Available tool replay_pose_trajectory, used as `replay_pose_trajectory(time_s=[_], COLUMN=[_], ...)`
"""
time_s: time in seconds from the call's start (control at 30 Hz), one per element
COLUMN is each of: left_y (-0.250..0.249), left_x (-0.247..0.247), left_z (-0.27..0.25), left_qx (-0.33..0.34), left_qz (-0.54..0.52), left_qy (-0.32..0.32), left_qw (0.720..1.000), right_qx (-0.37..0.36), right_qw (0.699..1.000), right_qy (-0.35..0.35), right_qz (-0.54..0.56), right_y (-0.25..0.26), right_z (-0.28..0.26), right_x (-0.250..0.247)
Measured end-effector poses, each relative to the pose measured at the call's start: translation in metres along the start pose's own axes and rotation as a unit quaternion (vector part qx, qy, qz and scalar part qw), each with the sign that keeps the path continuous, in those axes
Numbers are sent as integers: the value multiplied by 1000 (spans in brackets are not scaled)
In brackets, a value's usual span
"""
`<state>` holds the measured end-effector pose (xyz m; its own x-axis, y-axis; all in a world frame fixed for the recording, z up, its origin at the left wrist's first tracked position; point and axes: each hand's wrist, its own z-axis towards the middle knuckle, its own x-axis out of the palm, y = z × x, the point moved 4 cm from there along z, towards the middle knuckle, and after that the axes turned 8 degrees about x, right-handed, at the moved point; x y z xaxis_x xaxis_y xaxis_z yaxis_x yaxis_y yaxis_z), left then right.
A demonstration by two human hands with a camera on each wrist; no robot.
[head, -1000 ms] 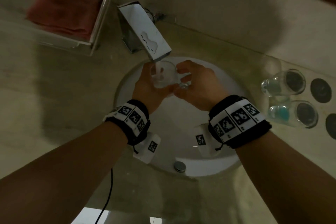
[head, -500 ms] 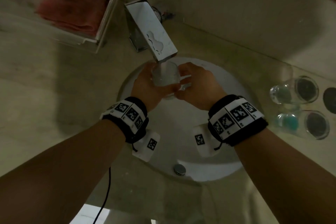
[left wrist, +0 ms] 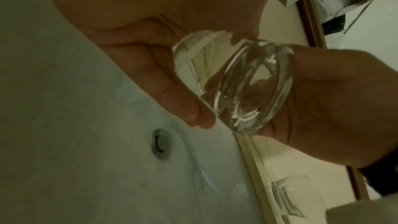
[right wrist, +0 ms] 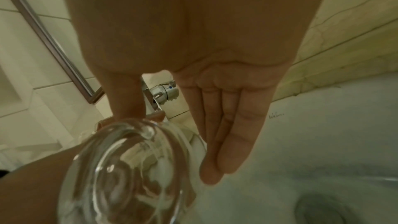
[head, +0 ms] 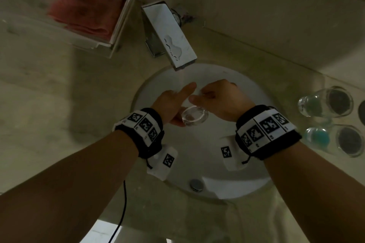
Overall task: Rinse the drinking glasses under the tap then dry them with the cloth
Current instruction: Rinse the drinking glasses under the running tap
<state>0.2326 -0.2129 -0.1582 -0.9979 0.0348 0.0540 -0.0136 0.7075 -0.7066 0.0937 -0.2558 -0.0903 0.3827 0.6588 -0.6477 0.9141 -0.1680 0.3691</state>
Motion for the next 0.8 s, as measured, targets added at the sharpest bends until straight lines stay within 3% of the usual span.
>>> replay_pose_trajectory(time_s=[0.13,0.27,0.5,0.67,0.8], left_y=[3,1,-8,-17,-20], left_x=[2,0,-12,-20,-25], left_z=[-1,2,5,6,7], left_qx=[-22,-5,116,229,259], left_qz=[-8,18,4,26,51], left_qy=[18,-5,-29,-59,-58], left_qw=[1000,1000,993,971,963], right_qx=[-5,2,-33,-74,-86], right_qw=[1000,1000,999,994,990], right_qy=[14,17,-25,-65,-79], right_qz=[-4,-15,27,51,79], right_y=[-1,-3,5,14,18], right_z=[2,4,8,13,14], right_x=[2,2,3,8,13])
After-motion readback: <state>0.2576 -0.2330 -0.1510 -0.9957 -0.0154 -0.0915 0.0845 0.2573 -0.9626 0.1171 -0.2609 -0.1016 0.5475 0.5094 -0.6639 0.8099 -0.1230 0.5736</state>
